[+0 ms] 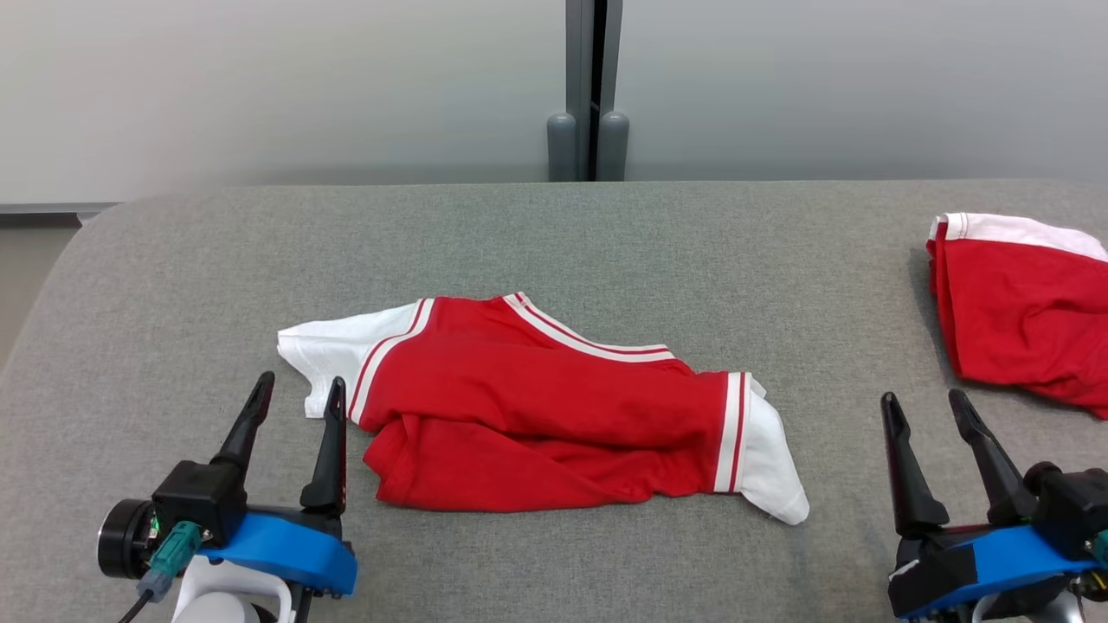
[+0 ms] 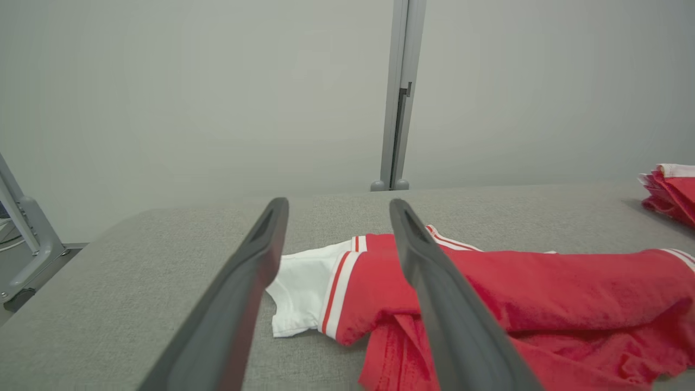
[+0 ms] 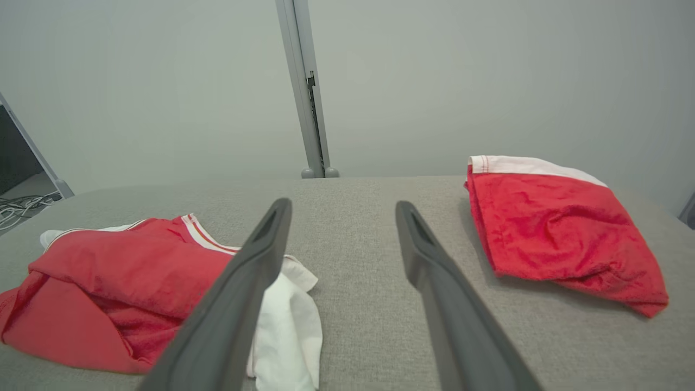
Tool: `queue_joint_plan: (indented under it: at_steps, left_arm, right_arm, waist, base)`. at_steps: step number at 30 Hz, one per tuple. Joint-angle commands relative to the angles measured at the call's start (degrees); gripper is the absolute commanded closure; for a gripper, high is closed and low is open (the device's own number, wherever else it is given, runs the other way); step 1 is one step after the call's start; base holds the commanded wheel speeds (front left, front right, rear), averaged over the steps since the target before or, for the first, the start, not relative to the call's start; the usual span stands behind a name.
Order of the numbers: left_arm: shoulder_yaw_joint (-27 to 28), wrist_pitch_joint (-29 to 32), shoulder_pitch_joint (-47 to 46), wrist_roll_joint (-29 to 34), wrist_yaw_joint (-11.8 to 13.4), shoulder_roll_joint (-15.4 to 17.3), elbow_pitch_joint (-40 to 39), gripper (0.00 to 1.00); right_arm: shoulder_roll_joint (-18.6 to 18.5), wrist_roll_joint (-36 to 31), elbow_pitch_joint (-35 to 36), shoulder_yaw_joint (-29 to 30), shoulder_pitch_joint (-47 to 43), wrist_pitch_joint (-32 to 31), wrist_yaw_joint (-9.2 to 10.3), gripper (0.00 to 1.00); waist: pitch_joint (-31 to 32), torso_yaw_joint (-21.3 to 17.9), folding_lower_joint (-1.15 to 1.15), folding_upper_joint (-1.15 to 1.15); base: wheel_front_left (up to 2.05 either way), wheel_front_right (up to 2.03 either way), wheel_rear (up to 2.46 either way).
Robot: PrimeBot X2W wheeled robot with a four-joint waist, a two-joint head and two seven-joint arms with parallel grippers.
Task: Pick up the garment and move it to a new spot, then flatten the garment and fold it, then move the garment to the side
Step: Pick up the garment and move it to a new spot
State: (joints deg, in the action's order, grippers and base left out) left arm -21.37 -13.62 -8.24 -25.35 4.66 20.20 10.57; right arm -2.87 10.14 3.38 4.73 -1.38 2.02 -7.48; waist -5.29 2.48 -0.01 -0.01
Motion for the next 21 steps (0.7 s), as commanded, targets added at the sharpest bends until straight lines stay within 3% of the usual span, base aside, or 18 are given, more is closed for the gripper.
queue_joint_plan:
  at_steps: [1, 21]
  left_arm:
    - [-0.13, 0.26, 0.40, -0.36, -0.07, 0.40, -0.15, 0.00]
    - [-1.41, 1.64, 2.27, -0.43, 1.29, 1.36, -1.09, 0.00]
  right_arm:
    - [-0.08, -0.18, 0.03, 0.06, -0.89, -0.24, -0.03, 0.00]
    - [-0.07, 1.04, 1.10, 0.26, -2.88, -1.03, -0.03, 0.00]
  waist:
    - [0.28, -0.29, 0.01, 0.01]
    - [0.90, -1.17, 0.01, 0.01]
  base:
    - [0.00, 0.00, 0.00]
    - [0.00, 0.00, 0.00]
